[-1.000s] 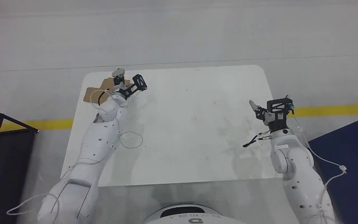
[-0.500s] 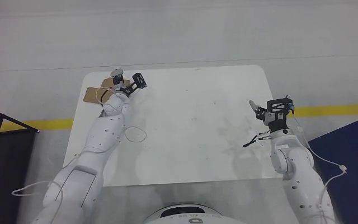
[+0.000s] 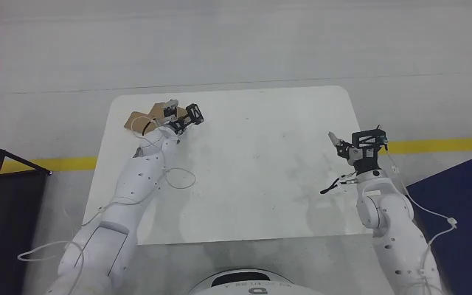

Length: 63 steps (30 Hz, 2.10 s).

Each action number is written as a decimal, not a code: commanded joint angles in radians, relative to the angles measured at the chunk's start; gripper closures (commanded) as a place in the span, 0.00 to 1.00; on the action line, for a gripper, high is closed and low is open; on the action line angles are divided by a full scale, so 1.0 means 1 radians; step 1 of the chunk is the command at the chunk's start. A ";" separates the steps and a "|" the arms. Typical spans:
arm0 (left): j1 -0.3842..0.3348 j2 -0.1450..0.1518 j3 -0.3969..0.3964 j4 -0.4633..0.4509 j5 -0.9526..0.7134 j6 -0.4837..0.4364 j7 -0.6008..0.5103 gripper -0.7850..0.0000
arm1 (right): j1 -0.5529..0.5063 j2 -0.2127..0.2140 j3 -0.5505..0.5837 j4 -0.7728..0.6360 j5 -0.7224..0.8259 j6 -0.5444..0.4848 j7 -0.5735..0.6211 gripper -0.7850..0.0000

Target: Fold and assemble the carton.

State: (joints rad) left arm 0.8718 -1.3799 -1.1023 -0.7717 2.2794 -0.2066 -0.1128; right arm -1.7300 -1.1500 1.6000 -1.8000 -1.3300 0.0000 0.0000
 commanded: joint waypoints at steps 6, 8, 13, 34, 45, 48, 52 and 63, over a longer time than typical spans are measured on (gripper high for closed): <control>0.083 0.008 0.003 -0.186 -0.074 -0.150 0.102 0.00 | 0.000 0.000 0.000 0.000 0.000 0.000 0.000 0.00; 0.117 0.014 0.013 -0.263 -0.083 -0.220 0.165 0.00 | 0.000 0.000 0.000 0.000 0.000 0.000 0.000 0.00; 0.207 0.044 -0.039 -0.495 -0.115 -0.303 0.325 0.00 | 0.000 0.000 0.000 0.000 0.000 0.000 0.000 0.00; 0.078 0.047 -0.207 -0.113 -0.109 0.238 0.180 0.00 | 0.000 0.000 0.000 0.000 0.000 0.000 0.000 0.00; -0.017 0.021 -0.122 0.070 -0.135 0.114 0.189 0.00 | 0.000 0.000 0.000 0.000 0.000 0.000 0.000 0.00; -0.015 0.017 -0.103 0.066 -0.153 0.043 0.209 0.00 | 0.000 0.000 0.000 0.000 0.000 0.000 0.000 0.00; -0.005 0.009 -0.069 0.035 -0.174 -0.041 0.239 0.00 | 0.000 0.000 0.000 0.000 0.000 0.000 0.000 0.00; 0.035 -0.017 0.022 -0.079 -0.317 -0.295 0.360 0.00 | 0.000 0.000 0.000 0.000 0.000 0.000 0.000 0.00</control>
State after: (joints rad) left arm 0.9049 -1.3962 -1.0823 -0.8364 1.9860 -0.4802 0.2258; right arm -1.7300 -1.1500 1.6000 -1.8000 -1.3300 0.0000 0.0000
